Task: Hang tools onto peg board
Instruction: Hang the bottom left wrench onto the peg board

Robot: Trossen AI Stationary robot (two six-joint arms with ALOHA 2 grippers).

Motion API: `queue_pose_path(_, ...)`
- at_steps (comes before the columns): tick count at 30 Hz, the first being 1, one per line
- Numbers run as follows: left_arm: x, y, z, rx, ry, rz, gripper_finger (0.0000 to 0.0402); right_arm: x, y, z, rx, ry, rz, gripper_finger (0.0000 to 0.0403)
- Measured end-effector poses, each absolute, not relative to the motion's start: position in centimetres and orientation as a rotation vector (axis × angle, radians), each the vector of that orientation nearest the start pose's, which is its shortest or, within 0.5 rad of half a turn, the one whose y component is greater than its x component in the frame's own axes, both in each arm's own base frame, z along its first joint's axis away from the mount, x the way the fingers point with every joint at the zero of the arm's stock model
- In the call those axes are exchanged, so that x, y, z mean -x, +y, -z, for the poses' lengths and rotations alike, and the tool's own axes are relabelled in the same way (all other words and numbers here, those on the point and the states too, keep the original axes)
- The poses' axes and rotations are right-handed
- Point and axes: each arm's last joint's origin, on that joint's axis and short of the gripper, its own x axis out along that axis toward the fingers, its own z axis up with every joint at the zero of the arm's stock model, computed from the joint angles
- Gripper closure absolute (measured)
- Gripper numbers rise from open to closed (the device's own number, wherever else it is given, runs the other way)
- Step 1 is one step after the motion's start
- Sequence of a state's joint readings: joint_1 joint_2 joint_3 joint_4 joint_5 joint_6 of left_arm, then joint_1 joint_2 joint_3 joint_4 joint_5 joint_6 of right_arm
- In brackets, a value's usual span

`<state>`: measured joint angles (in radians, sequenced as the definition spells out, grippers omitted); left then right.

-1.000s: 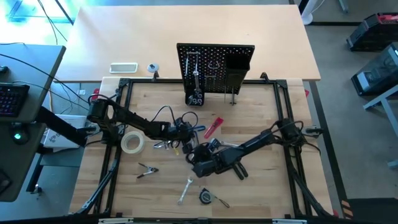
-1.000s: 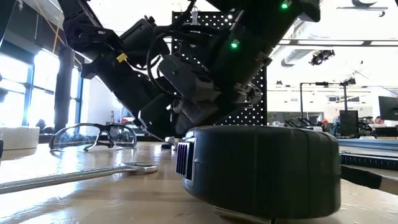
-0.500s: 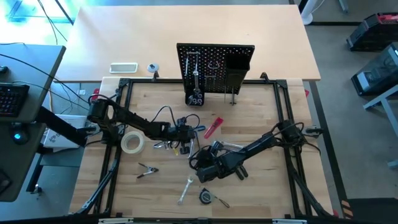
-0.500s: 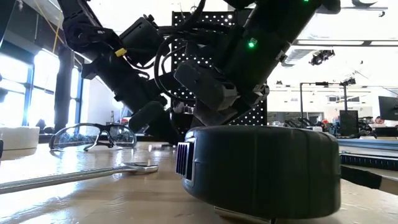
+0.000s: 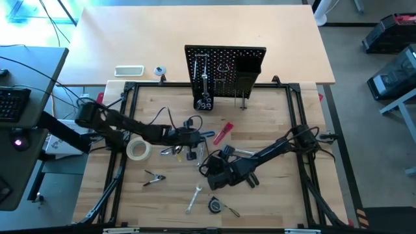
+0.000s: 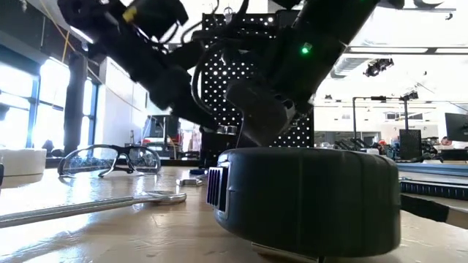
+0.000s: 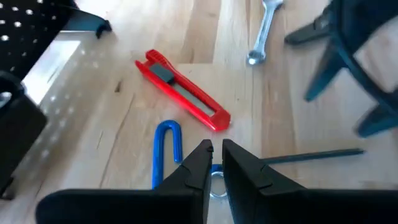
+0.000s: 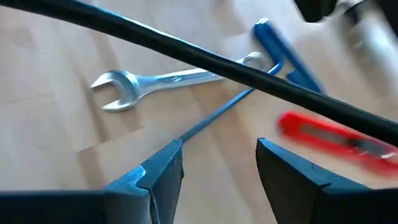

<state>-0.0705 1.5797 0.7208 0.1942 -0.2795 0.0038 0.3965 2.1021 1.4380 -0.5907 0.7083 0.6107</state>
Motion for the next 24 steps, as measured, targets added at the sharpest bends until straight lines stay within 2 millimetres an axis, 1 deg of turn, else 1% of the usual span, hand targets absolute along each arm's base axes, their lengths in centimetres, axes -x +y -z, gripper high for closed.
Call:
queue_pose_path(4, -29.2, -2.3, -17.2, -0.071, 0.683, -0.191, 0.0370, -38.6, 13.9, -14.5, 0.197, 0.933, 0.562, 0.0206)
queue_pose_path(8, -28.5, -4.1, -17.1, -0.059, 0.723, -0.166, 0.0361, -38.9, 13.1, -14.5, 0.253, 0.962, 0.538, 0.0207)
queue_pose_path(13, -27.6, -6.2, -16.7, -0.039, 0.767, -0.176, 0.0316, -39.3, 11.9, -14.5, 0.329, 0.998, 0.512, 0.0207)
queue_pose_path(18, -27.2, -7.6, -16.4, 0.050, 0.723, -0.185, 0.0270, -40.3, 10.7, -14.6, 0.355, 1.000, 0.444, 0.0207)
queue_pose_path(21, -27.0, -8.1, -15.7, 0.088, 0.717, -0.222, 0.0252, -41.0, 9.9, -14.8, 0.385, 0.978, 0.417, 0.0207)
queue_pose_path(24, -27.1, -8.6, -14.7, 0.113, 0.727, -0.266, 0.0243, -41.6, 9.0, -15.0, 0.405, 0.960, 0.400, 0.0207)
